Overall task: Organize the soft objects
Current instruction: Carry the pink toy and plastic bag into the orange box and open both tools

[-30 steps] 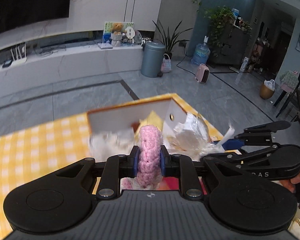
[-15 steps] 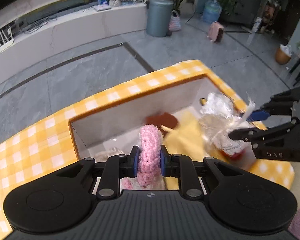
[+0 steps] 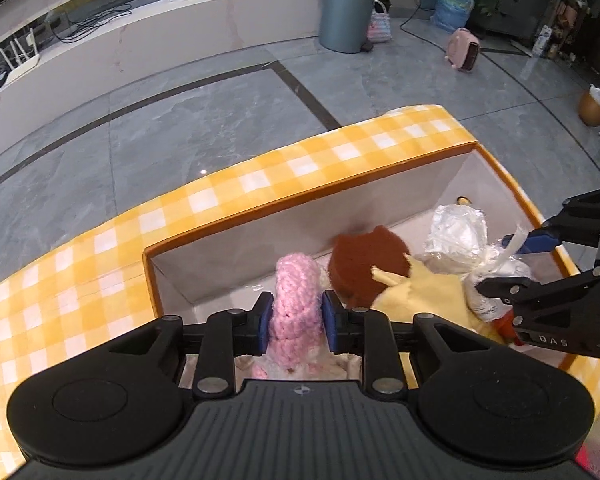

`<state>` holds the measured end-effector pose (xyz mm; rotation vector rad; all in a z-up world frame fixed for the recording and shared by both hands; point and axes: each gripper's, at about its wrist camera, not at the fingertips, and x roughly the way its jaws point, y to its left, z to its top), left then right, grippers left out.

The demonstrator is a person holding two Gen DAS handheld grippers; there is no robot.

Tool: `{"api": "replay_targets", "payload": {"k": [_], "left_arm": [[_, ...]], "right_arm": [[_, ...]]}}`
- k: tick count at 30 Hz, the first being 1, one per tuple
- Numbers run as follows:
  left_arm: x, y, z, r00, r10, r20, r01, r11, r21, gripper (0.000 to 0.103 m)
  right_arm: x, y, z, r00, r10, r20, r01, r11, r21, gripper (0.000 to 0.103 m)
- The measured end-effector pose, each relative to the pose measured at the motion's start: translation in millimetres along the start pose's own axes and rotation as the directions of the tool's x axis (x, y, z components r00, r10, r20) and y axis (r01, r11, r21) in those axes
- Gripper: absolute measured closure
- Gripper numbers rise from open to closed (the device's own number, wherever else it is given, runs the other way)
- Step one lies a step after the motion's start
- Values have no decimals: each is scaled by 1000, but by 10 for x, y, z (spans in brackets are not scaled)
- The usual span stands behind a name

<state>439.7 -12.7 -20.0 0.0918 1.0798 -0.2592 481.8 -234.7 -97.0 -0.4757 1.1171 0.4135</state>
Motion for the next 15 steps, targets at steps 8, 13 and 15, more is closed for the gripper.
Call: {"api": "replay_targets", "payload": {"k": [8,13,15], "left_arm": [[219,-65,-54,994,107,-5,-106,992,64,73],[46,-61,-42,992,119,51,-122,990,73,42],[-83,-82,-32,988,126,87,-134,987,86,34]], "right_arm": [[155,92,9,997,-70,-22,69,996,-60,58],[37,25,10,998,-67,-13,66,997,-33,52],[-51,2,8,996,-84,6,84,996,-7,50]]}}
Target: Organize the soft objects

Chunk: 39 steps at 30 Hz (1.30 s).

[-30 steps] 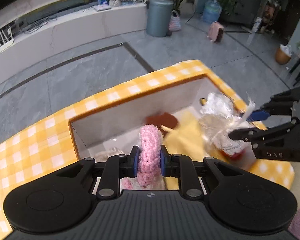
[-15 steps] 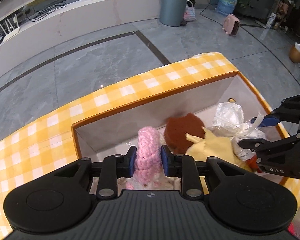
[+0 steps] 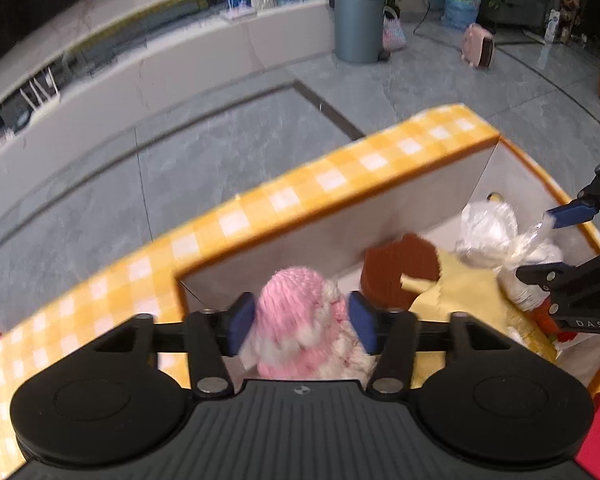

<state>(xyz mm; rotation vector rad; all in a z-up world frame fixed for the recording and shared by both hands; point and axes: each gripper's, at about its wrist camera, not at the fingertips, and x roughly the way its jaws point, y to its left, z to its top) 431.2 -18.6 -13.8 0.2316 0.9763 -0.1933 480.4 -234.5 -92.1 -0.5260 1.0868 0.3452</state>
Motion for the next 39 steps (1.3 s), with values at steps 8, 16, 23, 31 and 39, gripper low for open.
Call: {"api": "replay_targets", "payload": {"k": [8,16,23,31,39], "left_arm": [[-497,-52,-46,999,-35,42,35,999,-1,28],[-1060,-324,-347,997,-37,73,36,999,27,28],[-1578,-557,-777,987,-43,156,45,999,-7,28],[-1955,-852,-1415,972,5,235,6,999,-45,28],[-2110,-1052,-2142,925,117,362,-73,989,-132,18]], "right_arm": [[-457,83,-129,997,66,32,-67,997,47,28],[-1021,274,-525,990,124,62,-130,986,105,28],[-1416,492,-1088,981,150,125,-170,971,166,26],[-1851,783,-1856,949,106,298,-171,964,203,25],[-2080,1179,-2626,853,-53,519,-136,938,319,14]]}}
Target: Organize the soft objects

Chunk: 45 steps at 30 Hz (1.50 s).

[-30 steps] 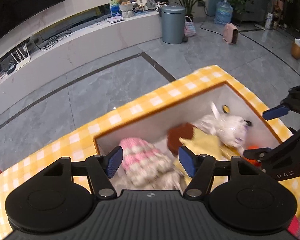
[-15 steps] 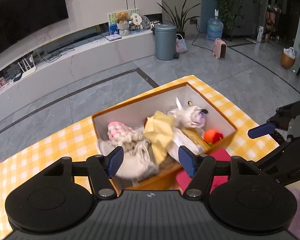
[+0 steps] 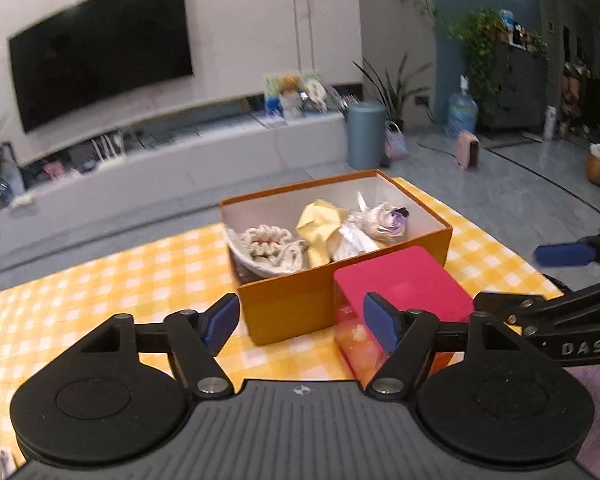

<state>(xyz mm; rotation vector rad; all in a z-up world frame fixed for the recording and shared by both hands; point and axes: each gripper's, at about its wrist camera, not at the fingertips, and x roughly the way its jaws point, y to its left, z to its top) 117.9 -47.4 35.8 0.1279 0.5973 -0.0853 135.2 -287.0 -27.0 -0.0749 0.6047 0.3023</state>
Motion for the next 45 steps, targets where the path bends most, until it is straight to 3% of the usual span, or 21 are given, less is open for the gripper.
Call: {"api": "replay_targets", "payload": {"k": [7,14,19,45], "left_arm": [[-193,50,-471,994,34,107,-24,995,-95,15],[-189,42,-895,993,81,84,-68,987,-148,15],[-168,-21,-1051,990,120,74,-111,987,-115,15],[-281,-27,-1072,987,137,85,-127,986,-111,15]], "right_arm": [[-227,225,-530,985,-47,168,44,999,19,13],[-180,326,-1005,968,-66,242,66,998,9,13],[-101,341,-1091,968,-57,242,60,998,-5,13],[-91,368,-1149,971,-55,235,56,998,4,9]]}}
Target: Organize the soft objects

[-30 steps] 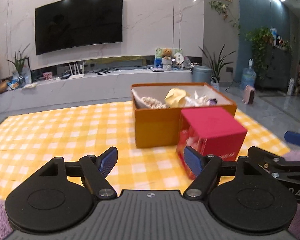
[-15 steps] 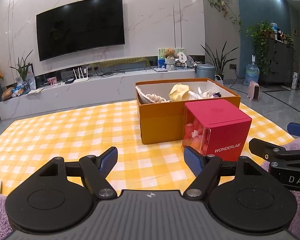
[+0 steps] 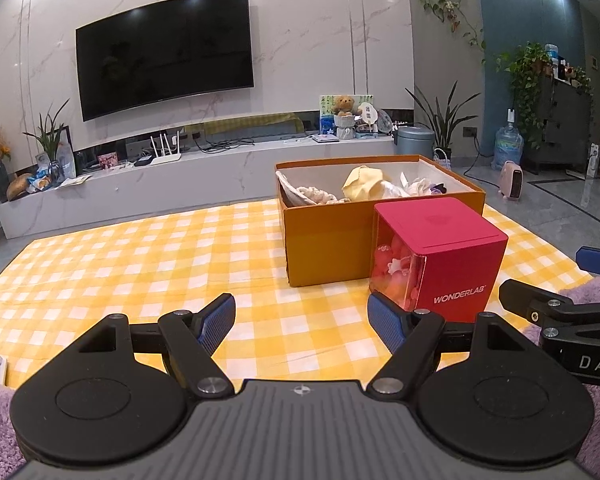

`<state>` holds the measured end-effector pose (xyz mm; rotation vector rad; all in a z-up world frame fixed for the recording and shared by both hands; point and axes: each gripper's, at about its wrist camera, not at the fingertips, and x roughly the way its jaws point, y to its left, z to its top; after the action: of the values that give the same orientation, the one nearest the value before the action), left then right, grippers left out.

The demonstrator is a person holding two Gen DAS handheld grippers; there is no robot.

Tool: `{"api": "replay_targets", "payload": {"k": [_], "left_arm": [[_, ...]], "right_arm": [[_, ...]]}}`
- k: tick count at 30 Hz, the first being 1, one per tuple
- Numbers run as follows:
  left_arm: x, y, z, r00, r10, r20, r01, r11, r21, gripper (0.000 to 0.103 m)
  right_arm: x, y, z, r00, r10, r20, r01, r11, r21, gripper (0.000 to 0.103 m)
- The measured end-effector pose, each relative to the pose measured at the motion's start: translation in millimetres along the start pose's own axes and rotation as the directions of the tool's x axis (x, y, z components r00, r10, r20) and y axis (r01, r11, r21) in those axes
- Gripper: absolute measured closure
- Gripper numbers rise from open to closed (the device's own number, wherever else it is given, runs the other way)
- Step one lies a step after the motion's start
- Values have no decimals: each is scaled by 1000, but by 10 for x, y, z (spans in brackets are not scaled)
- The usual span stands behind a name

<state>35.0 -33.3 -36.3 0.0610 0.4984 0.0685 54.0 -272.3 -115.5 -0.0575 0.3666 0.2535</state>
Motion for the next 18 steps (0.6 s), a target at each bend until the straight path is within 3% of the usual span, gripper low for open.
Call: {"api": "replay_targets", "payload": {"k": [18], "left_arm": [[-2,7,7,1000,1,-4,-1,1000,-3,15]], "right_arm": [[1,8,-5,1000,8,-3,-8,1000,3,9]]}}
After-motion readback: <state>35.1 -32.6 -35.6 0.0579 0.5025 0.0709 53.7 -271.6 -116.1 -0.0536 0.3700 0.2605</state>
